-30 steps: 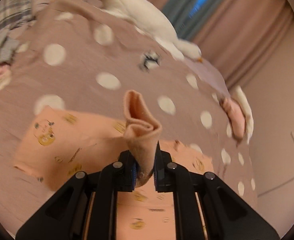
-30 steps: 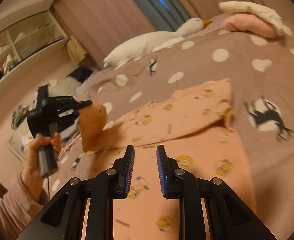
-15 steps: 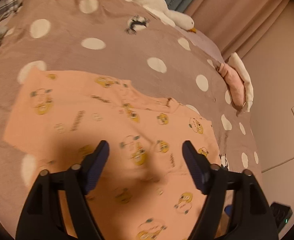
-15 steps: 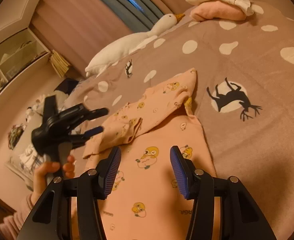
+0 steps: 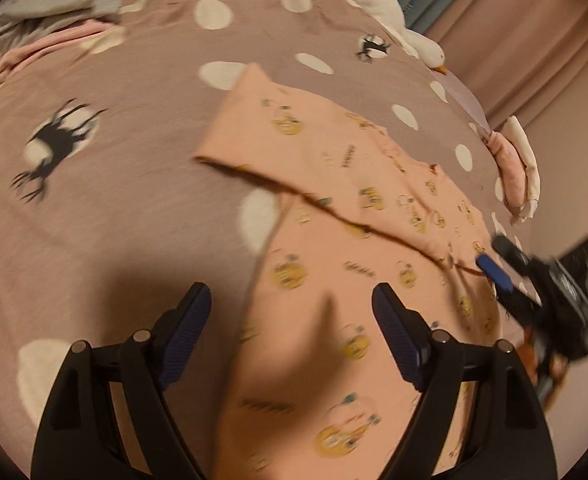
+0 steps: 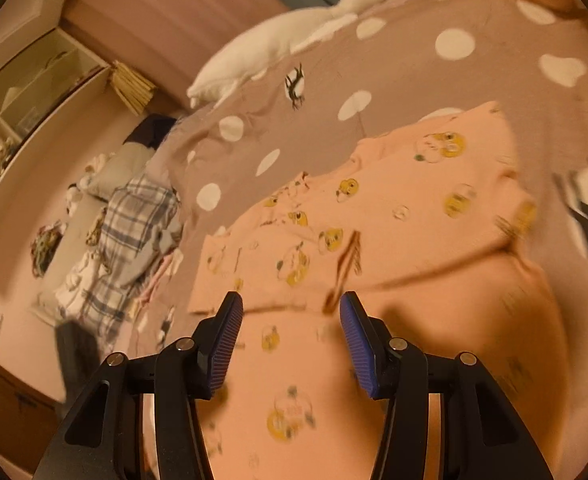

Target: Fold small clothes

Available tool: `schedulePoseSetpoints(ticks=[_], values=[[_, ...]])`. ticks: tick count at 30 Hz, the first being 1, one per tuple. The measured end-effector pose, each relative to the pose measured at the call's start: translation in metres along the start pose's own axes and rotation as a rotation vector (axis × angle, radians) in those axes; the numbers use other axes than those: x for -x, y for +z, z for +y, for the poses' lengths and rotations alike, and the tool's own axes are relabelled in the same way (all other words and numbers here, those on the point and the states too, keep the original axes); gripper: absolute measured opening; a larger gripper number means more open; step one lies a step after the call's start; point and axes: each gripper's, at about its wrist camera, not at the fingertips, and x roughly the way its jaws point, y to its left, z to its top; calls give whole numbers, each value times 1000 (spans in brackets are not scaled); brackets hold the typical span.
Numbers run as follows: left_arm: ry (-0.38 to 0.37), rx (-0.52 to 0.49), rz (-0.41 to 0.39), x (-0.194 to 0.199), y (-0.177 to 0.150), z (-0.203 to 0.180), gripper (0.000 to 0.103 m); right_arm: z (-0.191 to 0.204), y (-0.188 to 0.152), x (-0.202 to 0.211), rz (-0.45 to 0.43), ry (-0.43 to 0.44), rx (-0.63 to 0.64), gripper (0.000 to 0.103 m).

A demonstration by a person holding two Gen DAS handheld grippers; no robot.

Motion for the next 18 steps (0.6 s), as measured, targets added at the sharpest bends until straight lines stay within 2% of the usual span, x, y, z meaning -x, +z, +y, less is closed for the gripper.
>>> schedulePoseSetpoints(ticks=[5,9,11,12,13,15,18], values=[[-11,33,-6,13,-4,19,83,-2,12,-41,65,-96,8,51],[-20,40,-6,14,-4,26,83,-2,9,-56,95,-134,6,50],[-18,44,-1,11,-5,27,83,5,6,-58,88,-166,39,35],[-18,45,6,9,-5,28,83,7,6,-58,87,-184,56,16],[-21,45,10,7,-5,28,83,10,5,-59,87,-204,79,8],[-22,42,14,6,-5,27,83,18,7,-58,75,-207,114,7],[-21,43,12,7,-4,28,83,36,18,-35,6,-145,144,7]])
